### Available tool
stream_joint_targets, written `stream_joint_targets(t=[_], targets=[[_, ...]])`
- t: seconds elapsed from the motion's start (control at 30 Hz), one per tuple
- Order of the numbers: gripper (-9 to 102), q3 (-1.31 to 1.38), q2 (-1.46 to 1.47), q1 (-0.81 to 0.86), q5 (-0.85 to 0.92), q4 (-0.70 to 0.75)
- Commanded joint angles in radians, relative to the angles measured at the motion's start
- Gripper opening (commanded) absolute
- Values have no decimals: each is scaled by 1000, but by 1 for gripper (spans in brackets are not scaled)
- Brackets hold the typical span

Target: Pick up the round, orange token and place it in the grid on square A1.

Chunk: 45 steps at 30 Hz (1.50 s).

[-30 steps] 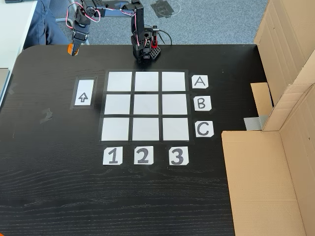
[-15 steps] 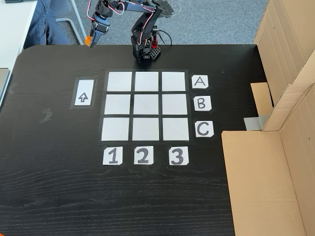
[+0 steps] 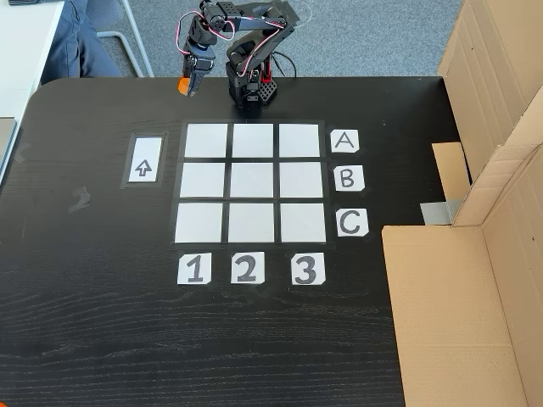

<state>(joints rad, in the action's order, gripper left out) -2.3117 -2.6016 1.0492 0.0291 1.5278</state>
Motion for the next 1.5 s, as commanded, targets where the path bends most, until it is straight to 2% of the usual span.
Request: stream_joint_targets(t=[0.0,0.17,0.33,0.7,1.47], targets=[[9,-48,-2,-25,9,-18],[9,-127,61,-64,11,-84],[9,-179,166,-77,11,-218],[9,-186,449,-117,11,-419],[9,-195,555,-285,0,-537]])
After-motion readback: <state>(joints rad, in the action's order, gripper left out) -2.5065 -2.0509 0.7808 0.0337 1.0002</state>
